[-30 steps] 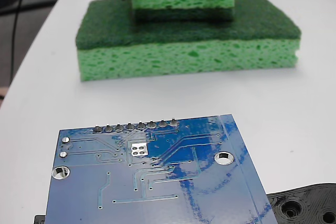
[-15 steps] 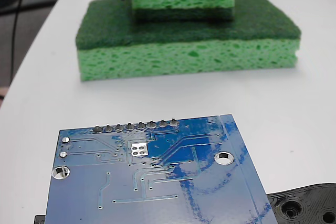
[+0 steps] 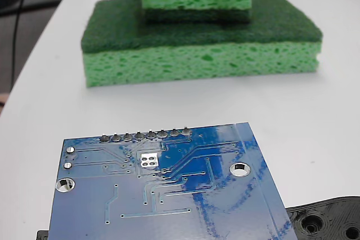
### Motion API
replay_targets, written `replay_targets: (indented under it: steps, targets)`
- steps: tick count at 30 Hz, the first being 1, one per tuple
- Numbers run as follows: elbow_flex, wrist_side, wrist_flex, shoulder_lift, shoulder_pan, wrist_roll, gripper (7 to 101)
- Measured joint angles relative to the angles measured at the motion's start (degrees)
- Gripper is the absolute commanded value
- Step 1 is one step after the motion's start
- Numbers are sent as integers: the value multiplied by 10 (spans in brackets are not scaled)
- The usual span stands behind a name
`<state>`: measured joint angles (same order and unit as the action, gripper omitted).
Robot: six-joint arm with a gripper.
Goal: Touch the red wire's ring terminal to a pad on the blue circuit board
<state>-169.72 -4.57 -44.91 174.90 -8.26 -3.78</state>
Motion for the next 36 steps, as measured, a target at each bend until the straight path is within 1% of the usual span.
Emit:
replay_targets:
  steps: [5, 11, 14, 18, 23, 28, 31, 36]
  targets:
    - [35, 11, -14, -17, 0, -14, 1003]
    - [88, 19, -6, -91, 2, -27, 1003]
    - [114, 30, 8, -133, 1, -32, 1003]
    - [156, 32, 49, -199, -7, -35, 1003]
    - [236, 13, 87, -324, -39, -34, 1003]
    - [308, -11, 102, -441, -64, -34, 1003]
    - [327, -25, 112, -483, -73, -38, 1003]
    - [351, -28, 113, -524, -88, -47, 1003]
